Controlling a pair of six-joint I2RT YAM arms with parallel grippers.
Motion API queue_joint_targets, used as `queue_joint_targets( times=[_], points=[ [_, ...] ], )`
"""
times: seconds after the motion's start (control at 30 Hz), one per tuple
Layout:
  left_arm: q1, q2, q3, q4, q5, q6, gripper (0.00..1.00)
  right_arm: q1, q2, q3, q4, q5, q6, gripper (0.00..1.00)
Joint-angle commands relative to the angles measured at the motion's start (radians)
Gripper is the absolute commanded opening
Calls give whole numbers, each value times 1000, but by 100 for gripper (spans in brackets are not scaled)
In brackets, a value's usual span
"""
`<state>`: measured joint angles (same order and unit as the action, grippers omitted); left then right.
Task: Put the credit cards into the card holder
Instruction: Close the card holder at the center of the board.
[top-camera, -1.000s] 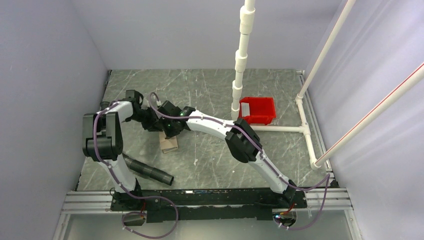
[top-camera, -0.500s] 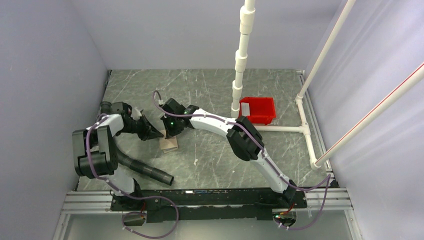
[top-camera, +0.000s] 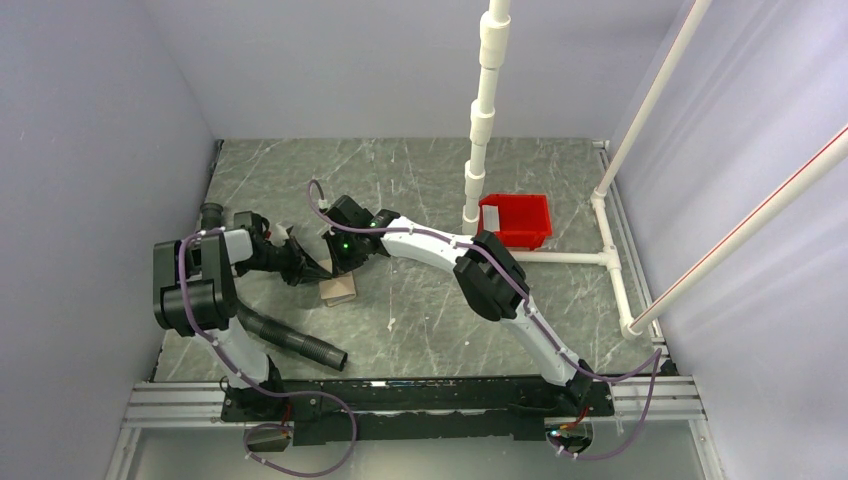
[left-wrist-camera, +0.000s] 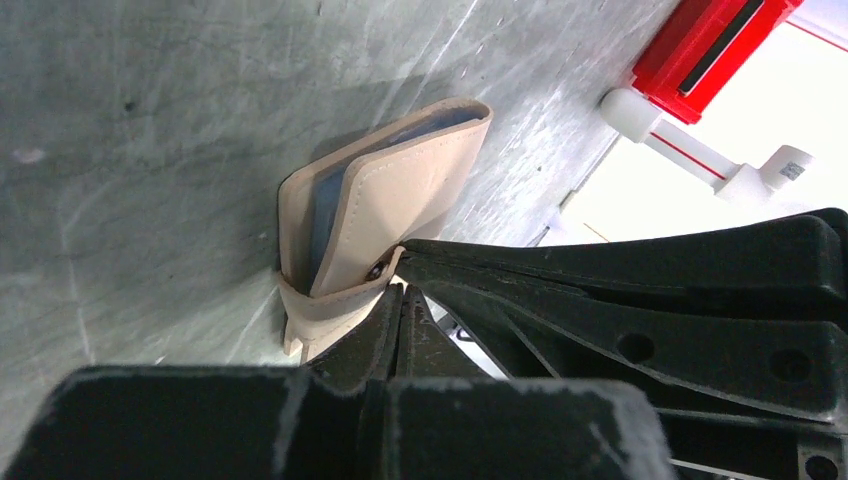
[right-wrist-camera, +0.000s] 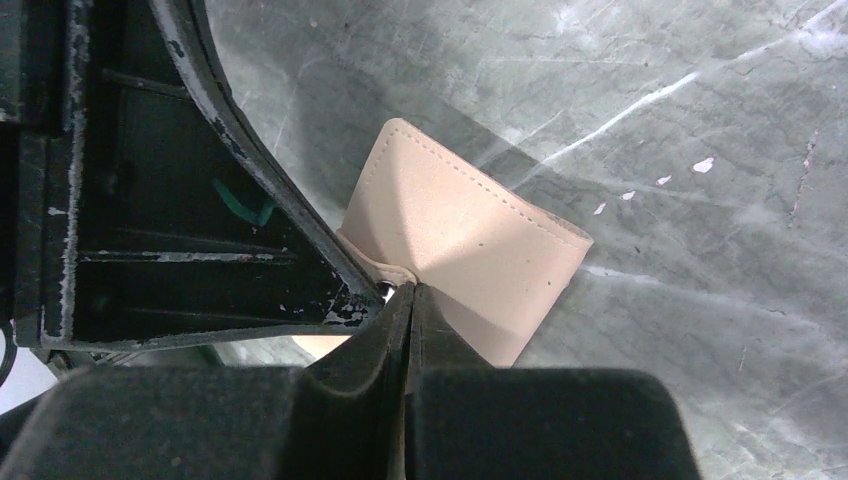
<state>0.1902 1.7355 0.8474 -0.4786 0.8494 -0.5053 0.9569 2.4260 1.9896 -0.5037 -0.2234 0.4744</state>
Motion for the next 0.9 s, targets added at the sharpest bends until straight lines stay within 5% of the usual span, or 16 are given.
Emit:
queue_joint_targets(
  times=[0.0, 0.87],
  points=[
    [-6, 32, 23, 34, 6, 24, 0, 2, 191, -86, -34, 157, -55, 0],
    [12, 123, 22, -101, -351, 77, 0, 2, 158, -98, -33, 167, -71, 0]
  ],
)
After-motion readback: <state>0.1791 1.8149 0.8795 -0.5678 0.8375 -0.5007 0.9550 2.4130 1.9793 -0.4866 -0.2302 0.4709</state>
